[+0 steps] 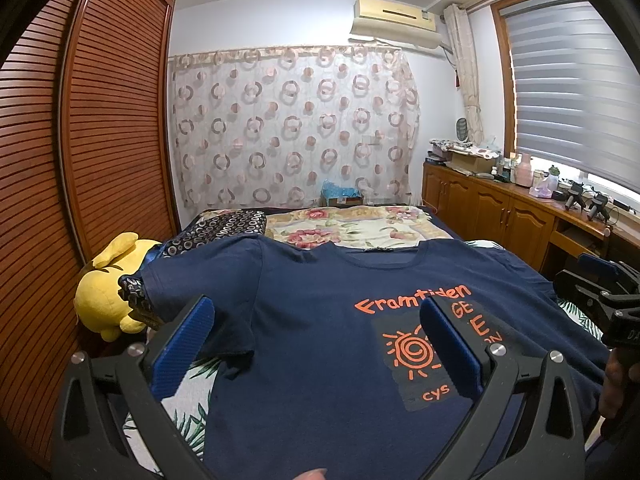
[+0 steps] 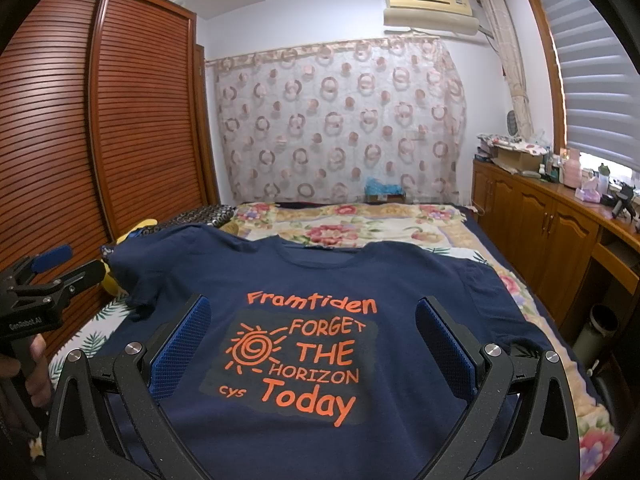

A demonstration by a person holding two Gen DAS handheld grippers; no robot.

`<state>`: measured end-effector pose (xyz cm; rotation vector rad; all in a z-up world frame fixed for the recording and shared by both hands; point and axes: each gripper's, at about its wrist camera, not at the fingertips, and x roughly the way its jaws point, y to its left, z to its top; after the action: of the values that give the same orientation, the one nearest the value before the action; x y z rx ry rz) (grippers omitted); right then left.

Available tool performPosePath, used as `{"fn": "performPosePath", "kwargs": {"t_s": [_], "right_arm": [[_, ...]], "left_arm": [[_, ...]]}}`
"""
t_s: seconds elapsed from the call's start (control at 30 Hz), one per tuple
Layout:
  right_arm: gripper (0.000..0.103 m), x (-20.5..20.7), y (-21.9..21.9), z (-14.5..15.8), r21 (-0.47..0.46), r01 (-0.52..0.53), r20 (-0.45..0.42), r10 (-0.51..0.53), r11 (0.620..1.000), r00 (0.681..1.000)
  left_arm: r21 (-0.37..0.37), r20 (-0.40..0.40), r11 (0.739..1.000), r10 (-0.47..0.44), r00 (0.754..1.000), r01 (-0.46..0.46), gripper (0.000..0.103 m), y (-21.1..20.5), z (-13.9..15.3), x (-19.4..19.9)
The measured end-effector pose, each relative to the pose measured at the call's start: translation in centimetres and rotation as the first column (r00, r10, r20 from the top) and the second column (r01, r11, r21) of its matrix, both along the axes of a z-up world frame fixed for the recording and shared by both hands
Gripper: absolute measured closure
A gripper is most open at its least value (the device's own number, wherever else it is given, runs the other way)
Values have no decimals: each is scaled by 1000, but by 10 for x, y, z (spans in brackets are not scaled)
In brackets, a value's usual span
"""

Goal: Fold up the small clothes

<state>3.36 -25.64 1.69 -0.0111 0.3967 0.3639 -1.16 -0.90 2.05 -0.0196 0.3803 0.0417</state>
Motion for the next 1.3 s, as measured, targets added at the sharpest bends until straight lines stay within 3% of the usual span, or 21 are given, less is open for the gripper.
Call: {"fn": "performPosePath", "kwargs": {"t_s": [0.6,1.1,1.23,1.3], "right_arm": [[0,10,14,-27,-11,-56,-69,55,998,996],[0,29,44,-44,-63,-180,-128,171,982,977],[0,40,56,-46,-90,-213,-136,200,973,970],[0,46,62,-48,-99,-230,-143,215,968,966]], "left_arm": [[-11,-52,1000,14,999,-15,0,16,-13,5],[-64,-98,995,67,993,-74,1,115,-38,21],[-93,-117,993,64,991,-75,8,139,-44,32],[-98,-128,993,59,990,-72,18,148,-46,38]]}}
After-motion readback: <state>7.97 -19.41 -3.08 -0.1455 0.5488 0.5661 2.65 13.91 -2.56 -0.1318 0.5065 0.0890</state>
